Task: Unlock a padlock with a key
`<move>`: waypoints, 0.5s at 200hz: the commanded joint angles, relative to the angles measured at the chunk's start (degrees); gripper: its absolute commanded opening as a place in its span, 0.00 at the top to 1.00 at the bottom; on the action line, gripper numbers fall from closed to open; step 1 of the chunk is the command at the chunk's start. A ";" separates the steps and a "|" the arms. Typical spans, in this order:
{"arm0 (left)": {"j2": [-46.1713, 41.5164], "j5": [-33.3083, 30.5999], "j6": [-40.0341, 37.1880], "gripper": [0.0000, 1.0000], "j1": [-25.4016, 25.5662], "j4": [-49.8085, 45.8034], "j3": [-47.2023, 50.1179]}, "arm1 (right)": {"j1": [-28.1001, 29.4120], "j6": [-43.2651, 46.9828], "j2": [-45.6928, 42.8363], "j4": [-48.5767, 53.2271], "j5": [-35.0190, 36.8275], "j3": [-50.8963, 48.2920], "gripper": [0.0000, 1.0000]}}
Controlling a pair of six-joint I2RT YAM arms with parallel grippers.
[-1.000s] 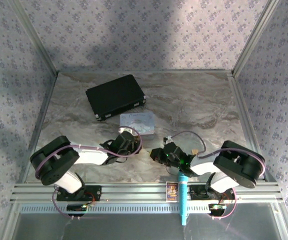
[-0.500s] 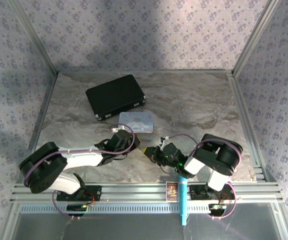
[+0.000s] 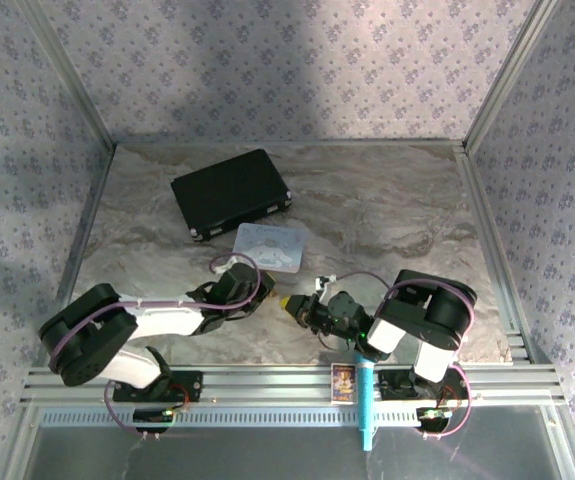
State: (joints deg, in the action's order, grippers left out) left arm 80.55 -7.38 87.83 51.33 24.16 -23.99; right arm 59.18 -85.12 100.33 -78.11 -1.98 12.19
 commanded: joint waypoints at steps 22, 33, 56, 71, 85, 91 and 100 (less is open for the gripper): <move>2.32 -0.49 5.32 0.87 -0.35 8.46 0.53 | -0.71 -0.14 0.66 -1.90 0.88 0.87 1.00; 2.41 -0.74 6.11 0.88 -0.18 9.34 0.88 | -0.97 0.16 1.03 -1.92 0.11 1.70 1.00; 2.32 -1.58 6.68 0.89 0.10 13.28 2.01 | -1.56 -0.48 1.70 -1.94 -0.19 2.34 1.00; 1.68 -1.84 6.73 0.91 0.46 13.22 2.27 | -2.95 -0.13 0.77 -1.95 -0.58 1.56 1.00; 1.67 -2.72 8.78 0.95 1.09 16.23 3.91 | -4.63 0.02 -0.27 -1.92 -2.20 1.62 1.00; 1.95 -3.12 9.28 0.95 1.21 19.28 4.86 | -5.35 -0.32 -0.48 -1.95 -2.96 1.78 1.00; 2.27 -3.21 9.29 0.96 1.31 22.64 5.60 | -6.02 -0.65 -0.44 -1.89 -3.83 2.50 1.00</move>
State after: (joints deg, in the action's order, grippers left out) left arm 82.78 -9.54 94.83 51.57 35.68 -20.51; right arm 55.33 -85.12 101.03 -78.30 -4.62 13.43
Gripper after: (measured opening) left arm 0.135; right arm 0.052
